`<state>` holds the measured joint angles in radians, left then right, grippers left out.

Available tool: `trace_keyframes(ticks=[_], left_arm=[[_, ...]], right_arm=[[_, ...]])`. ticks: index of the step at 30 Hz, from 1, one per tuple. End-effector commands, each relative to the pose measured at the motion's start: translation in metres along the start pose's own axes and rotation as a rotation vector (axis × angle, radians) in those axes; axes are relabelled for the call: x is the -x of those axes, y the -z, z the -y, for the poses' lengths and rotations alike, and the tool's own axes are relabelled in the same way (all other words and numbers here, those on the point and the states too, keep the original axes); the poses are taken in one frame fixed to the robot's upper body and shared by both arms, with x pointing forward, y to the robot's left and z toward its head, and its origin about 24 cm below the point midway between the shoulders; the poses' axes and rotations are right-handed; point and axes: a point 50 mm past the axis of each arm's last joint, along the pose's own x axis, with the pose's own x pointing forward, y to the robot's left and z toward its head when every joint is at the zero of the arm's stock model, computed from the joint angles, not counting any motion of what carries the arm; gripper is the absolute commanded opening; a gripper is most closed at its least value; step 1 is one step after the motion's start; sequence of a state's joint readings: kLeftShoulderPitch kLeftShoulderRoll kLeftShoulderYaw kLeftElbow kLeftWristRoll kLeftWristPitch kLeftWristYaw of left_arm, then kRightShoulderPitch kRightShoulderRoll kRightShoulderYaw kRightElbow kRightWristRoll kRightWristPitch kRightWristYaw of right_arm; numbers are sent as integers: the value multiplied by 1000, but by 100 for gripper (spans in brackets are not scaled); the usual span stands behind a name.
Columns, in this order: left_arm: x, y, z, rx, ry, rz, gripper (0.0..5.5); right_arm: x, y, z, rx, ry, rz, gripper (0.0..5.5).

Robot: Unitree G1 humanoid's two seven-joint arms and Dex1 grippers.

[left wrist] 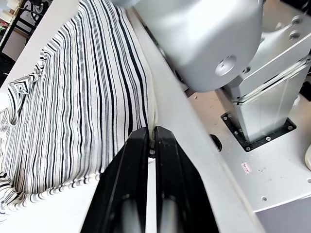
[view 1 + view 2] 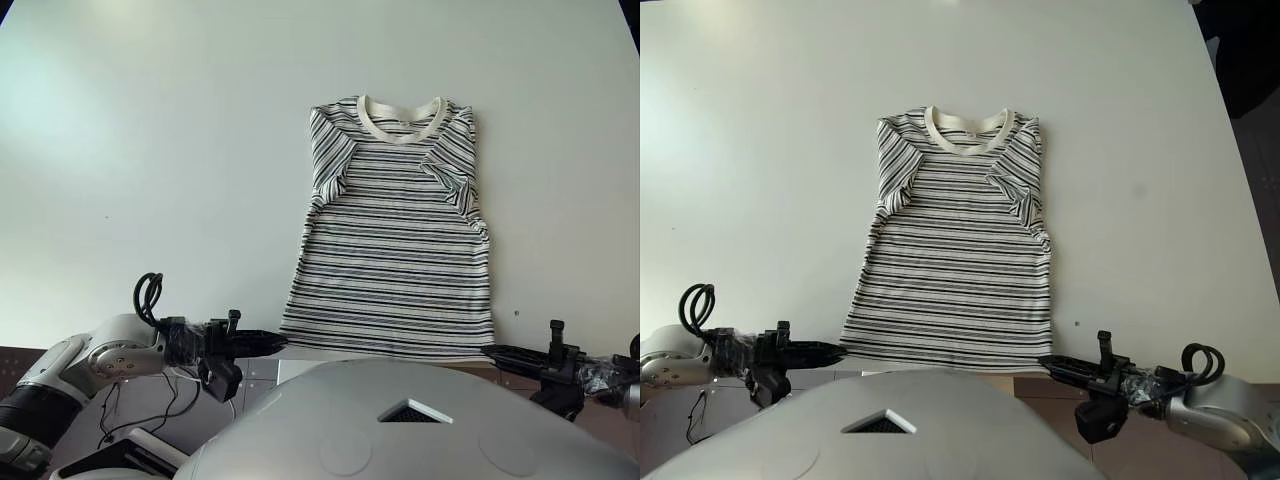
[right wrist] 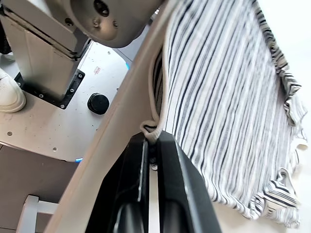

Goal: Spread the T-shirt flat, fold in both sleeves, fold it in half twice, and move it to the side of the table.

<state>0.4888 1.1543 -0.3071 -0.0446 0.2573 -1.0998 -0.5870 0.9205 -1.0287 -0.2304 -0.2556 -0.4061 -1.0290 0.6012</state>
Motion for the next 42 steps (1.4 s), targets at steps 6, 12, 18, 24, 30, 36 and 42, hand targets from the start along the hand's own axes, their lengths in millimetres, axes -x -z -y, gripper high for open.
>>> trace_keyframes(ticks=[6, 12, 18, 24, 30, 36, 42], left_arm=[[11, -19, -28, 65, -176, -8, 10], [6, 18, -100, 171, -358, -61, 10], [5, 67, -198, 306, -551, -110, 10], [-1, 105, -251, 374, -668, -203, 10], [-29, 135, -267, 467, -702, -338, 10], [-49, 156, -248, 552, -756, -508, 37], [-40, 163, -245, 544, -911, -578, 109]], right_arm=[[15, -2, 70, -1, 254, -34, 11], [9, 42, 141, -259, 464, -52, 11], [-13, 104, 203, -438, 594, -80, 11], [-39, 147, 243, -524, 644, -143, 11], [-77, 173, 255, -637, 639, -266, 11], [-97, 181, 251, -666, 659, -397, 70], [-84, 186, 255, -669, 813, -443, 132]])
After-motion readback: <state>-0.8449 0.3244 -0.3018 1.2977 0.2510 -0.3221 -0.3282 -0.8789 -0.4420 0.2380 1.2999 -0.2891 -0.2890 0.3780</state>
